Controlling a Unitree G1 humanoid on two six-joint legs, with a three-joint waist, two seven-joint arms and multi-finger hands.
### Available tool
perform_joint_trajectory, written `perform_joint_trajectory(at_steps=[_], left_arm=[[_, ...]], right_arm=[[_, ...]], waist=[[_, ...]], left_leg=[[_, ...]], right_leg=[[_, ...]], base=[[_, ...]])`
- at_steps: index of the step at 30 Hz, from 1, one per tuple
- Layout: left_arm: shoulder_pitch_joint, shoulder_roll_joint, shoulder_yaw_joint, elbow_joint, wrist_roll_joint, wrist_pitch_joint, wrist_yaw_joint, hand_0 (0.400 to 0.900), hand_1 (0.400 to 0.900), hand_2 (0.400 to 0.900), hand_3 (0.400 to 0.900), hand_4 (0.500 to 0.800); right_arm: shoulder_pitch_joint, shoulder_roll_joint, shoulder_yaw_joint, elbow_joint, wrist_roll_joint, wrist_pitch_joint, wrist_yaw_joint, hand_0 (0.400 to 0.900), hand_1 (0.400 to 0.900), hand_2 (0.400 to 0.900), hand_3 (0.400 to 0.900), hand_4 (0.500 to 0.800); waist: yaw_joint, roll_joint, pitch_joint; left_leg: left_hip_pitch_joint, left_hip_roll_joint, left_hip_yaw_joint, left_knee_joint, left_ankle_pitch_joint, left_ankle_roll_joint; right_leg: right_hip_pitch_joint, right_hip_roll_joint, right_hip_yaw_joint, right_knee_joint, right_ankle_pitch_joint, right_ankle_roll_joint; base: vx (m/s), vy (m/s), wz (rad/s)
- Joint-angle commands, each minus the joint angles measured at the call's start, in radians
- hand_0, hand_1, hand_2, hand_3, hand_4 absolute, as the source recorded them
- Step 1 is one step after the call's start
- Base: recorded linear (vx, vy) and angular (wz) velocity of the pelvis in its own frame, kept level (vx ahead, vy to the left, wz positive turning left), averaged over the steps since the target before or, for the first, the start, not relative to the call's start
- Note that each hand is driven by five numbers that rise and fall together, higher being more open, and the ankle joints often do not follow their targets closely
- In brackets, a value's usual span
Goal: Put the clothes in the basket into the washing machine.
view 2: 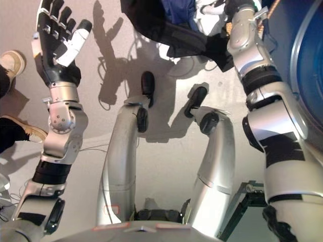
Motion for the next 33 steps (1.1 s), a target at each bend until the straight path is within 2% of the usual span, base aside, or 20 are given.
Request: perform_joint_trajectory(at_steps=[1, 4, 8, 12, 15, 19, 25, 27, 33], left_arm=[[0.088, -0.031, 0.008, -0.002, 0.053, -0.108, 0.012, 0.9, 0.9, 0.9, 0.9, 0.8], [0.094, -0.034, -0.008, 0.037, 0.064, -0.115, 0.002, 0.9, 0.9, 0.9, 0.9, 0.8], [0.117, -0.037, 0.006, 0.062, 0.075, -0.104, -0.009, 0.9, 0.9, 0.9, 0.9, 0.8], [0.154, -0.055, 0.018, 0.063, 0.089, -0.09, -0.013, 0.9, 0.9, 0.9, 0.9, 0.8], [0.181, -0.069, 0.025, 0.061, 0.104, -0.09, -0.009, 0.9, 0.9, 0.9, 0.9, 0.8], [0.196, -0.086, 0.024, 0.061, 0.115, -0.098, 0.0, 0.9, 0.9, 0.9, 0.9, 0.8], [0.176, -0.095, 0.014, 0.072, 0.127, -0.111, 0.02, 0.9, 0.9, 0.9, 0.9, 0.8], [0.17, -0.094, 0.006, 0.075, 0.127, -0.119, 0.026, 0.9, 0.9, 0.9, 0.9, 0.8], [0.159, -0.07, -0.02, 0.074, 0.122, -0.126, 0.029, 0.9, 0.9, 0.9, 0.9, 0.8]], right_arm=[[0.153, -0.088, -0.092, -0.063, 0.015, -0.102, -0.109, 0.4, 0.4, 0.4, 0.4, 0.5], [0.3, -0.117, -0.178, -0.198, 0.051, -0.151, -0.097, 0.4, 0.4, 0.4, 0.4, 0.5], [0.547, -0.14, -0.323, -0.48, 0.09, -0.189, -0.053, 0.4, 0.4, 0.4, 0.4, 0.5], [0.761, -0.105, -0.454, -0.663, 0.116, -0.221, -0.04, 0.4, 0.4, 0.4, 0.4, 0.5], [0.883, -0.055, -0.55, -0.743, 0.107, -0.236, -0.068, 0.4, 0.4, 0.4, 0.4, 0.5], [0.934, 0.015, -0.626, -0.748, 0.098, -0.249, -0.135, 0.4, 0.4, 0.4, 0.4, 0.5], [0.887, 0.07, -0.709, -0.635, 0.121, -0.272, -0.278, 0.4, 0.4, 0.4, 0.4, 0.5], [0.842, 0.057, -0.734, -0.58, 0.138, -0.282, -0.328, 0.4, 0.4, 0.4, 0.4, 0.5], [0.685, -0.064, -0.76, -0.383, 0.201, -0.286, -0.428, 0.4, 0.4, 0.4, 0.4, 0.5]], waist=[[0.009, 0.015, -0.252], [-0.002, 0.021, -0.255], [-0.028, 0.026, -0.26], [-0.047, 0.031, -0.262], [-0.058, 0.035, -0.269], [-0.063, 0.04, -0.275], [-0.063, 0.056, -0.288], [-0.059, 0.059, -0.293], [-0.039, 0.068, -0.302]], left_leg=[[-0.043, 0.006, -0.074, -0.045, -0.075, -0.064], [-0.014, 0.011, -0.063, -0.054, -0.08, -0.06], [-0.005, 0.015, -0.057, -0.044, -0.086, -0.054], [-0.008, 0.017, -0.052, -0.025, -0.088, -0.049], [-0.008, 0.019, -0.049, -0.014, -0.09, -0.048], [0.005, 0.026, -0.042, -0.012, -0.092, -0.049], [0.024, 0.028, -0.037, -0.026, -0.097, -0.05], [0.03, 0.028, -0.037, -0.032, -0.098, -0.05], [0.046, 0.028, -0.032, -0.055, -0.096, -0.052]], right_leg=[[-0.086, 0.046, -0.013, -0.056, 0.042, 0.045], [-0.062, 0.064, -0.005, -0.074, 0.043, 0.048], [-0.059, 0.08, 0.011, -0.076, 0.046, 0.05], [-0.068, 0.089, 0.025, -0.063, 0.049, 0.052], [-0.069, 0.092, 0.032, -0.054, 0.05, 0.055], [-0.06, 0.096, 0.038, -0.05, 0.047, 0.055], [-0.042, 0.099, 0.042, -0.062, 0.042, 0.054], [-0.037, 0.101, 0.042, -0.066, 0.041, 0.054], [-0.023, 0.104, 0.046, -0.083, 0.04, 0.056]], base=[[-0.03, 0.024, -0.1], [-0.03, 0.045, -0.14], [-0.01, 0.031, -0.12], [0.01, 0.014, -0.08], [0.03, 0.009, -0.07], [0.01, 0.001, -0.04], [0.0, 0.0, 0.0], [0.0, 0.0, 0.0], [0.0, 0.0, 0.0]])
